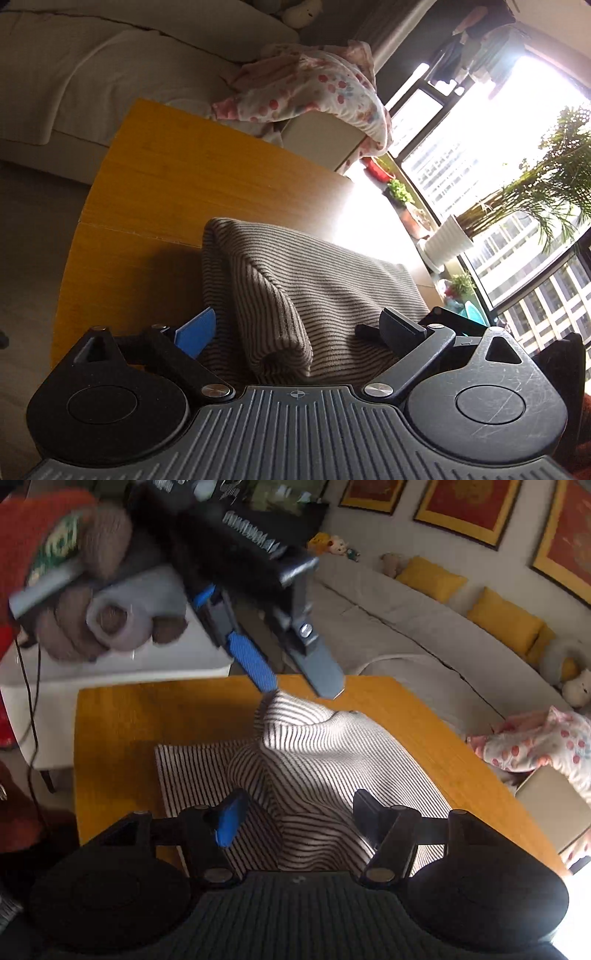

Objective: Fold clothes

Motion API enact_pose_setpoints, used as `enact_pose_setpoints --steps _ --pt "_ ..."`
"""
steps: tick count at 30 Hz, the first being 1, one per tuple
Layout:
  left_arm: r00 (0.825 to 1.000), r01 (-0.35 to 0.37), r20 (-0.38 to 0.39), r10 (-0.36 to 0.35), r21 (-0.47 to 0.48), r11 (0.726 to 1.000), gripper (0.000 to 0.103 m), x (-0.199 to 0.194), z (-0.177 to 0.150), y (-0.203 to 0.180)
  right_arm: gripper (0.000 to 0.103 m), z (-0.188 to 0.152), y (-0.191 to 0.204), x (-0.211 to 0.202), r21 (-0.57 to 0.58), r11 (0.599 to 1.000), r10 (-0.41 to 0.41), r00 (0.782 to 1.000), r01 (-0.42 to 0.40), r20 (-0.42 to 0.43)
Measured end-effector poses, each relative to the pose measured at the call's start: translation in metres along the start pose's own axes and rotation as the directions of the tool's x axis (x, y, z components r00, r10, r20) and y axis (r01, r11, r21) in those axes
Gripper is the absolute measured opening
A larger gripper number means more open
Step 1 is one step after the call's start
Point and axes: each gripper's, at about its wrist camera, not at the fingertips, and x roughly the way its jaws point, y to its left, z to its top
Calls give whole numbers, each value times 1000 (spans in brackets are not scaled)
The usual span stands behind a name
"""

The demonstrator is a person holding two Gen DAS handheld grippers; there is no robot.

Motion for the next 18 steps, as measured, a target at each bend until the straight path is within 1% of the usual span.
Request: enact_pose_setpoints --steps 1,2,3,4,5,6,7,8,9,10,11,12,13,14,16,17,18 --pt "1000 -3 4 3 11 1000 99 -3 0 -1 64 -2 5 6 -55 998 -32 999 31 -11" --pt "1000 -6 9 5 23 1000 99 -6 0 -3 52 -4 10 13 -110 992 -64 998 61 -21" --pt "1000 -6 22 5 23 1000 100 -12 0 -1 45 -5 8 15 -122 990 -71 997 68 -25" --pt "999 -6 35 5 21 1000 100 -17 -1 1 37 -4 -6 12 -55 998 -44 999 43 -22" --pt "999 -5 49 4 20 1000 101 -23 -1 3 30 -1 -25 6 64 998 -12 1000 12 -11" --pt "998 -4 58 3 13 1000 101 -26 -1 6 28 1 -48 1 198 980 14 1000 -15 5" --pt "998 7 66 -7 1 1000 101 -30 -1 9 25 1 -70 -5 318 948 30 999 -37 29" --pt "997 22 69 -21 -15 1000 101 -32 -1 13 24 0 -91 -12 423 905 36 998 -56 56" --pt "997 37 72 -35 -31 999 101 -33 -1 16 23 -3 -110 -18 517 852 44 995 -81 84" --pt "996 60 70 -56 -53 997 101 -32 -2 18 23 -7 -125 -23 590 800 56 992 -111 112" --pt "994 84 69 -79 -77 993 101 -30 -3 21 23 -13 -132 -25 629 766 68 989 -135 129" --pt "991 121 66 -114 -104 987 101 -26 -5 23 23 -18 -135 -27 649 745 79 987 -152 140" --pt "987 158 64 -150 -132 979 101 -22 -7 24 23 -23 -139 -28 669 724 90 985 -168 150" --pt "977 212 60 -205 -169 963 101 -15 -11 25 23 -26 -138 -27 676 716 98 984 -175 150" --pt "948 316 48 -313 -234 920 102 0 -18 25 23 -32 -127 -25 665 724 116 983 -180 140" --pt "930 362 40 -364 -262 895 103 9 -21 25 23 -34 -121 -23 658 730 124 983 -185 138" --pt "917 391 39 -398 -286 875 103 18 -23 23 23 -34 -116 -20 649 738 128 983 -185 135"
